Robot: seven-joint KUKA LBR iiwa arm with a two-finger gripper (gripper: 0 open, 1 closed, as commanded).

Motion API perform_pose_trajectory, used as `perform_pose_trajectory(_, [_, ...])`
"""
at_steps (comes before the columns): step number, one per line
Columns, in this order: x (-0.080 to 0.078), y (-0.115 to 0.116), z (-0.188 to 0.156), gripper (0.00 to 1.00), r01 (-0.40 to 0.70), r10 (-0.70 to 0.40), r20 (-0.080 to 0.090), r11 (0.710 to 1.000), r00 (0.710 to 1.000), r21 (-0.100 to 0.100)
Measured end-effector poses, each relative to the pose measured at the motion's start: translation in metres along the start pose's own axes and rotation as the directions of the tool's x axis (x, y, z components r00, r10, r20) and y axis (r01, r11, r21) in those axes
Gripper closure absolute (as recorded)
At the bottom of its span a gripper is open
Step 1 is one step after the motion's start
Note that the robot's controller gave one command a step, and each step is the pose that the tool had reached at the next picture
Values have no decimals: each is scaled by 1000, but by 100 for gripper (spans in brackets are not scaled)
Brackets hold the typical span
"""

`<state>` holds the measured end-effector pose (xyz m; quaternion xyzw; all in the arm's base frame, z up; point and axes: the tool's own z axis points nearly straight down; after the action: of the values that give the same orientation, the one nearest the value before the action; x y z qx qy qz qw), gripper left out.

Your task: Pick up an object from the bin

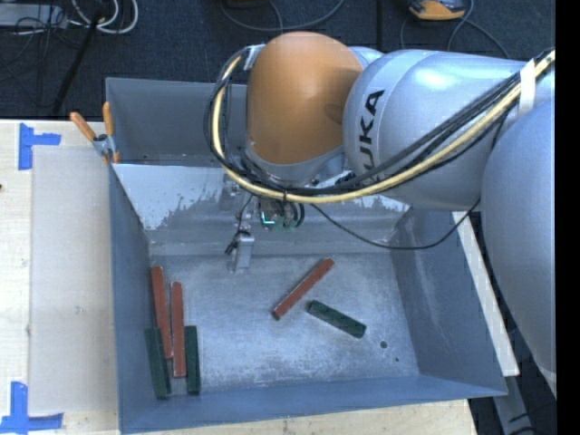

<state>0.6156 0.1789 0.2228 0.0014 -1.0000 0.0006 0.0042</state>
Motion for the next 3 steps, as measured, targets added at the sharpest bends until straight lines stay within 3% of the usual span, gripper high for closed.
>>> perform_pose_trajectory(1, [58, 48, 62, 0, -57, 57, -2, 998, 998, 0])
perform_pose_trajectory(2, [109, 57, 152, 0, -84, 84, 0, 996, 996, 1])
perform_pose_trajectory(3, [104, 56, 145, 100, -90, 90, 10, 996, 996, -3])
